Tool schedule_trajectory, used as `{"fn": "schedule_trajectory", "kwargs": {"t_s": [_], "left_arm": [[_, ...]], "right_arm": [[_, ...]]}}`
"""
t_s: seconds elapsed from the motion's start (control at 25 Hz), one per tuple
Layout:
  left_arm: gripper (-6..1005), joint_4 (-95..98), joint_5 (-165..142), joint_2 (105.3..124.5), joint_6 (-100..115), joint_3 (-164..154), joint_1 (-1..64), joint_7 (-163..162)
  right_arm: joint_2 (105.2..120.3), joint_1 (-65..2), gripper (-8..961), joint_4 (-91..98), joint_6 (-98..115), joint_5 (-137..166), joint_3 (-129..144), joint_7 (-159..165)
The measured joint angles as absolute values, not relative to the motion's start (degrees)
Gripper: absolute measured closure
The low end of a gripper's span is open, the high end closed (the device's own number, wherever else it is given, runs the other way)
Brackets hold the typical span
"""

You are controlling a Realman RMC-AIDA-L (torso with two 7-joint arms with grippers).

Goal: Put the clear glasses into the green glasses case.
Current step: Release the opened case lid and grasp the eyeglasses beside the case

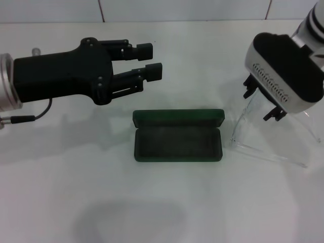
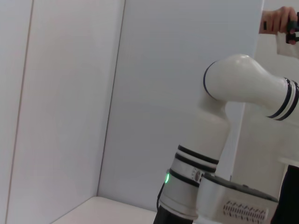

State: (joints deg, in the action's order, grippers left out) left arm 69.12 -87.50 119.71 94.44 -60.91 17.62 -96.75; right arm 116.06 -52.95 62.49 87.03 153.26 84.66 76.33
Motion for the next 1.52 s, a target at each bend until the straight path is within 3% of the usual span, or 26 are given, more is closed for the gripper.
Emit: {"fn": "schedule_trajectory", "kwargs": {"t_s": [0.56,1.08,1.32,1.52], "left_arm": [[551,64.2,-84.6,119.71,94.5,-60.8,17.1,-93.2],[552,63.2,-84.6,119.7,94.4,-60.7,16.7,-92.1],[553,62.5,-83.7,119.7,94.4,-59.3,16.7,-91.9],[553,61.3,-83.0,119.65,94.4,-58.8,16.8,-91.7]], "right_arm": [[116.19,-57.9,321,51.5,79.7,148.1,87.5,75.2],[116.19,-59.6,437,46.7,78.4,147.0,90.0,74.1],[116.12,-59.7,679,46.1,78.9,147.4,90.2,74.5],[115.98,-59.5,732,46.5,79.0,148.5,89.9,75.1]]}}
